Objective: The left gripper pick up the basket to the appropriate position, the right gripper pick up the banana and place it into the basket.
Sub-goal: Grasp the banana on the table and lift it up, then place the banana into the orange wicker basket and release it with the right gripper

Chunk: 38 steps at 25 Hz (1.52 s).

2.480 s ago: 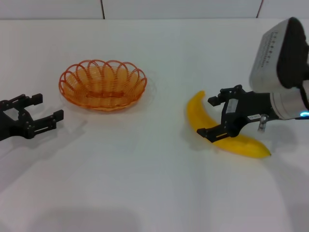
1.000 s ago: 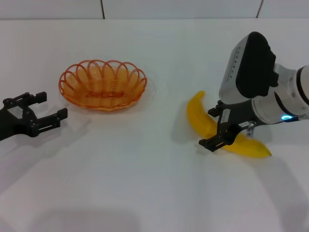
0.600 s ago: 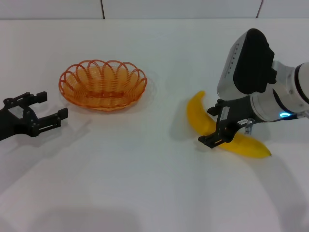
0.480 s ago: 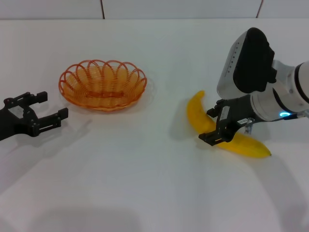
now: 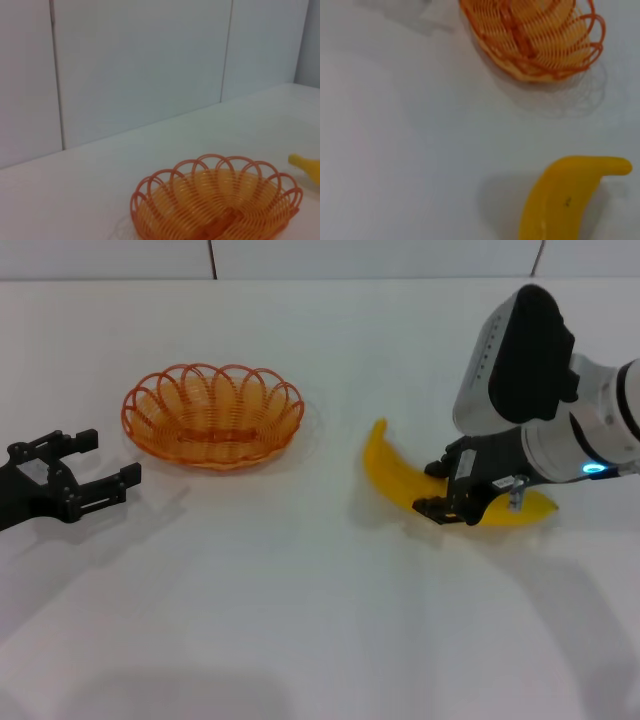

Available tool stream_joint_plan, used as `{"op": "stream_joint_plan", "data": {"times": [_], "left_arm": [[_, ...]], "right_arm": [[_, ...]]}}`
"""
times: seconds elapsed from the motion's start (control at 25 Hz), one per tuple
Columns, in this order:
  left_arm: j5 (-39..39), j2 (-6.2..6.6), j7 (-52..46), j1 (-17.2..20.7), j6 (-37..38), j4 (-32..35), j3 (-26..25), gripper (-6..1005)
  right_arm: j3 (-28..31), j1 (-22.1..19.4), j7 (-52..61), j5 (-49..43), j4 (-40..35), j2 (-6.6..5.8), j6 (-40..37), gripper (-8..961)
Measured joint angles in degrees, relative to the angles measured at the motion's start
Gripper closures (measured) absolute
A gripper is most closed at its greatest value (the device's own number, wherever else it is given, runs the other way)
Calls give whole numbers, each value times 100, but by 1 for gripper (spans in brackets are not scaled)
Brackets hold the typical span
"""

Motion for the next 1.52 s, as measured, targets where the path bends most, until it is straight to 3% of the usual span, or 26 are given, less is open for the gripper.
{"op": "stream_joint_plan", "data": {"times": [0.32,0.48,0.96,1.24,1.52], "left_arm": [[-5,0,3,36,0,0,0,193],[-8,-3,7,24,0,0,6,193],[-10,-58,71,-30,0,8,33,193],[-9,-80,105,-75,0,9,50,193],[14,-83,115,-127,0,-13,54,193]], "right_arm": [[18,-377,-370,502,-810,10,104,489],[6,-392,-925,1099,-846,12,360,486],[-395,447,-2290,2773,525,19,1519,478],[-1309,986,-2339,3026,1164,27,2726,473],[-2167,1151,-2348,3085,1301,41,3974,469]]}}
